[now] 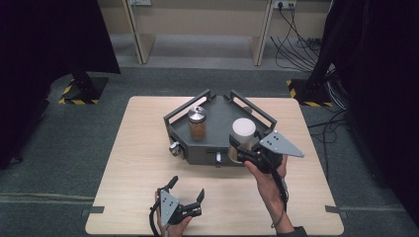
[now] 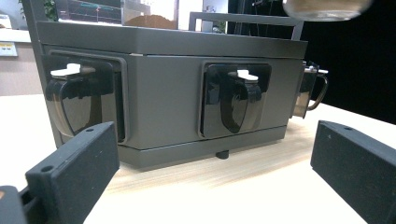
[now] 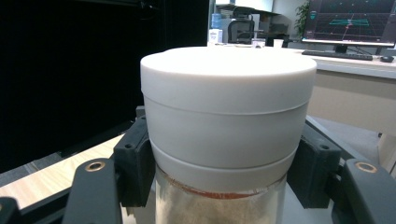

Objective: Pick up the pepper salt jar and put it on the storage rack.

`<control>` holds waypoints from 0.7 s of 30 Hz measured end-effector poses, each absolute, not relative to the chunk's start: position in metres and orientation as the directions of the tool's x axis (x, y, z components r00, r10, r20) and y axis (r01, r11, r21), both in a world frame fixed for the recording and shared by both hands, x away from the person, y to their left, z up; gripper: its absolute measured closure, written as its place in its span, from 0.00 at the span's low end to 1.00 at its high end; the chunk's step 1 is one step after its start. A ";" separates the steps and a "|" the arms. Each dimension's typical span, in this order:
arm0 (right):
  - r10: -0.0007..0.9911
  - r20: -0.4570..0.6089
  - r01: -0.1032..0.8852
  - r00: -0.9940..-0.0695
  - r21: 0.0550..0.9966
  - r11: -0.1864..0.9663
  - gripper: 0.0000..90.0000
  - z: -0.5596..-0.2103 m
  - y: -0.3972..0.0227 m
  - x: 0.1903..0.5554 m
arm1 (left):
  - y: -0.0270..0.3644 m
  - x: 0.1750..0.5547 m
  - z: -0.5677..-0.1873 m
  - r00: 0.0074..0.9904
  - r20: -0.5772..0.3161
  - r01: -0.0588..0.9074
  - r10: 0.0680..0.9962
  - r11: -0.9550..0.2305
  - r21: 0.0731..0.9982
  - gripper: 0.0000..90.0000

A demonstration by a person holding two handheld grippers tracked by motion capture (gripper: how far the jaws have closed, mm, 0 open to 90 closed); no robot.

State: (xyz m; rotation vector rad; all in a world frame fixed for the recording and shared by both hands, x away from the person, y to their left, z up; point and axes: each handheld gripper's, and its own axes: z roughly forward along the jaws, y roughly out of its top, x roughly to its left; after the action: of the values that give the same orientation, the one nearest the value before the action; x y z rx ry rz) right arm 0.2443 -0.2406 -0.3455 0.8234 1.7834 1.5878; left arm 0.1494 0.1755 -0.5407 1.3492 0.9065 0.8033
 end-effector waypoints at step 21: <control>0.857 -0.035 0.086 -0.514 0.992 0.092 0.39 -0.350 -0.212 0.295 | 0.176 0.150 -0.541 0.447 -0.082 0.033 0.891 0.075 0.997 0.01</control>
State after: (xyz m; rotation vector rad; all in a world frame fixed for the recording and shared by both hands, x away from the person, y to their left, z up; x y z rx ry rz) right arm 0.2952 -0.2118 -0.3499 0.9347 1.7119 1.4855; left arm 0.1496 0.1762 -0.5408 1.3460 0.9087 0.7990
